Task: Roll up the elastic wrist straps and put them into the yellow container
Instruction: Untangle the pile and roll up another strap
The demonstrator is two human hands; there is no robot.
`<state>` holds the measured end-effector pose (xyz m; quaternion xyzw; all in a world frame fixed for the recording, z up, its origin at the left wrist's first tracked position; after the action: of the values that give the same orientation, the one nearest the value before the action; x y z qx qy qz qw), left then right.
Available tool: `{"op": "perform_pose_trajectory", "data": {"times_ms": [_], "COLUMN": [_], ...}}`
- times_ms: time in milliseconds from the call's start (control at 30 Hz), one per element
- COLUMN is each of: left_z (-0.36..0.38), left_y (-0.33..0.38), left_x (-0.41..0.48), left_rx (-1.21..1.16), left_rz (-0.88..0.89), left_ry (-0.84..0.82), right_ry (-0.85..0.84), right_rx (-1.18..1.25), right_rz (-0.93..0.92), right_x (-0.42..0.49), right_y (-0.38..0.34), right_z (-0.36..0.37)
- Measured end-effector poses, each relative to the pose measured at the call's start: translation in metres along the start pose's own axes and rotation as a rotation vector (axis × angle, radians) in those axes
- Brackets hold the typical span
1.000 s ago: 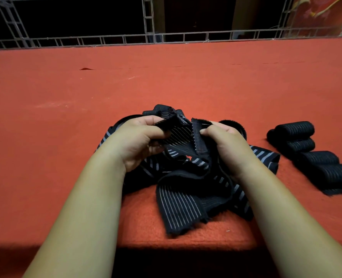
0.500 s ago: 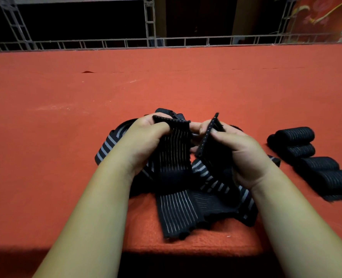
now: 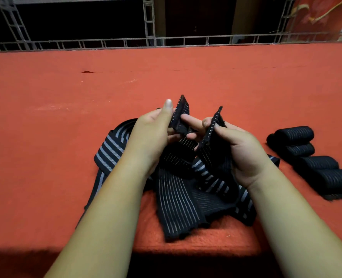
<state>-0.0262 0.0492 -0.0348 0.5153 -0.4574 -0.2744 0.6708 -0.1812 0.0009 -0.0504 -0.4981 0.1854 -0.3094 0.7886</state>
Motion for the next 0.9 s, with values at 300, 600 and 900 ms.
{"op": "perform_pose_trajectory", "data": {"times_ms": [300,600,900], "left_z": [-0.001,0.009,0.013], "left_y": [0.010,0.017,0.020], "left_x": [0.001,-0.006,-0.011], "left_rx": [0.237,0.266,0.250], "left_rz": [0.095,0.108,0.113], "left_ry": [-0.074,-0.188,-0.258], "right_ry": [0.250,0.365,0.393], "right_rx": [-0.225,-0.476,-0.466], "right_rz": [-0.031,-0.114,-0.120], "right_x": [0.004,0.002,0.006], "right_y": [-0.004,-0.015,-0.011], "right_z": [-0.026,-0.038,-0.043]}}
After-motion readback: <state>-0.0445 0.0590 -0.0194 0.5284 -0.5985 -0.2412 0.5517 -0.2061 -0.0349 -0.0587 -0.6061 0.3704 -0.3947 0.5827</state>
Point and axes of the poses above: each hand's wrist, its own x-axis towards the middle knuckle, its own z-axis out of the palm, y = z × x, the point moved 9 cm from there along x, towards the middle knuckle, and after that the axes turned 9 degrees about z, right-handed, at the moved point
